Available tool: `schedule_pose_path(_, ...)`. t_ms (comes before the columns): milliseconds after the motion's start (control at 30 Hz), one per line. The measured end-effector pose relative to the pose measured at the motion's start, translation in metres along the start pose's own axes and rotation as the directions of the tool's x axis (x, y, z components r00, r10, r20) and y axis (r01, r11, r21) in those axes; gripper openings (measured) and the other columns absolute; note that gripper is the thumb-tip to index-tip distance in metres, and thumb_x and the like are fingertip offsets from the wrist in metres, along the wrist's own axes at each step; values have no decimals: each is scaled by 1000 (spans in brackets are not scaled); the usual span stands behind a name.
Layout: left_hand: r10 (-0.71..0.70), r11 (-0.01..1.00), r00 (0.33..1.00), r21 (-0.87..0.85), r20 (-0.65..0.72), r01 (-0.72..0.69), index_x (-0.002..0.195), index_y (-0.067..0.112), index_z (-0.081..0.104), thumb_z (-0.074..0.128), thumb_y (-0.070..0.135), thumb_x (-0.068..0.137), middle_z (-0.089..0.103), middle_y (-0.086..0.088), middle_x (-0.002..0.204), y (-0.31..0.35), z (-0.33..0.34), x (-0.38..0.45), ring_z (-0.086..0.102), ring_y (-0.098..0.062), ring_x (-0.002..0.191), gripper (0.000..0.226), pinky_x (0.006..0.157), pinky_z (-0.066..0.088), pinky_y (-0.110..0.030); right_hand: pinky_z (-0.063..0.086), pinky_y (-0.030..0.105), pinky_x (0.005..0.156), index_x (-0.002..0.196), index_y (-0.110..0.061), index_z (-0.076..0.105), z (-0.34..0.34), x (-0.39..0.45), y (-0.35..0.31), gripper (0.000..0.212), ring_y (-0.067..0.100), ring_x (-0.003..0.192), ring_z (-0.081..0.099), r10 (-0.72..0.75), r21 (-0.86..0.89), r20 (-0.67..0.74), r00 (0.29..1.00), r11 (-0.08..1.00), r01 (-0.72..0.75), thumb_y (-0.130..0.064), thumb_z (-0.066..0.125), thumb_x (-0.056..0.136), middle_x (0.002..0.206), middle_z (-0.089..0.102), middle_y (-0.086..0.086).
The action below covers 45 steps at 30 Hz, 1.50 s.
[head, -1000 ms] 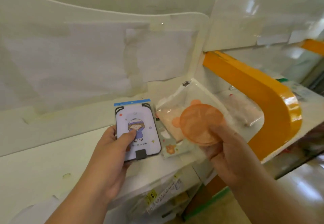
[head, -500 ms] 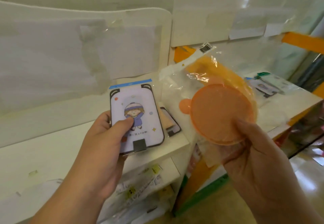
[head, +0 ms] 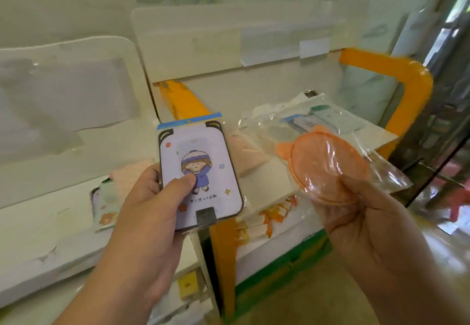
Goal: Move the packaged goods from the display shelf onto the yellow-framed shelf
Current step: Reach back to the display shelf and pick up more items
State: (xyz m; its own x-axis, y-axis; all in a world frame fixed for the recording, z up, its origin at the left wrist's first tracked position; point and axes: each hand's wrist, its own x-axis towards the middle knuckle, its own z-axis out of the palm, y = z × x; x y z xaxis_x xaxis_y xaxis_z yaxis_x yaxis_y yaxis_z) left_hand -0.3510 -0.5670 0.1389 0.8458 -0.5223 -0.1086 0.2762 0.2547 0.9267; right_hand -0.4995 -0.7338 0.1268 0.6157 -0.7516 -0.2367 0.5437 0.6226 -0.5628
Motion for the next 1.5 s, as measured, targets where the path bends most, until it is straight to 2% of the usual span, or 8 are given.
schedule_pose_path(267,-105,994,994,34,34,104,116,18,64,57,8,95,80,-5,95,-49,96,-7,77,-22,80,24,51,58,-28,53,17,46,137,-4,47,-65,15,-67,39,19,77,76,-7,93,11,1000,996,6,-3,49,98,119,67,25)
schedule_pose_path(633,-225,973,974,57,35,223,117,20,63,55,5,96,79,-8,95,-103,168,66,77,-28,78,28,90,52,-65,61,31,60,141,-13,45,-98,94,-111,43,27,90,75,-29,54,-94,995,998,34,-4,45,99,125,65,23)
schedule_pose_path(933,-251,966,967,-69,-32,248,112,19,64,55,3,93,79,-12,95,-115,187,152,77,-29,74,26,48,58,-35,49,46,103,138,-15,49,-80,193,-131,38,28,114,67,-67,-177,-63,996,983,55,-12,45,100,130,65,13)
schedule_pose_path(1067,-207,978,973,-55,-101,203,115,19,64,56,4,92,80,-5,95,-116,183,176,77,-23,80,29,61,58,-35,53,30,74,110,-15,62,-69,235,-115,15,7,79,63,-269,-759,-87,959,641,111,-18,51,101,88,61,-6)
schedule_pose_path(1167,-201,980,970,-44,-135,196,116,19,65,55,5,92,79,-6,96,-118,178,186,77,-24,82,29,69,55,-38,44,19,73,130,-19,53,-63,271,-98,29,-1,82,54,-297,-921,177,938,286,265,-25,43,104,91,53,-11)
schedule_pose_path(1267,-173,985,972,-35,-160,170,110,24,66,54,4,93,79,-6,97,-117,175,192,77,-26,85,29,80,56,-47,40,0,82,141,-23,43,-59,314,-82,38,-20,102,51,-173,-864,503,847,-137,485,-25,35,104,116,57,-13)
schedule_pose_path(1333,-142,990,971,-35,-194,138,110,23,66,53,4,93,79,-6,97,-116,175,195,77,-24,83,29,79,56,-45,31,18,112,151,-25,31,-56,346,-66,53,3,139,37,-30,-742,650,759,-238,626,-11,35,101,152,41,-1)
schedule_pose_path(1500,-95,995,942,-66,-322,78,120,17,66,51,4,94,77,-11,105,-117,181,199,75,-30,89,33,58,59,-36,28,39,119,146,-19,36,-47,399,-22,68,25,147,26,393,-469,656,645,-457,756,1,58,85,158,30,5)
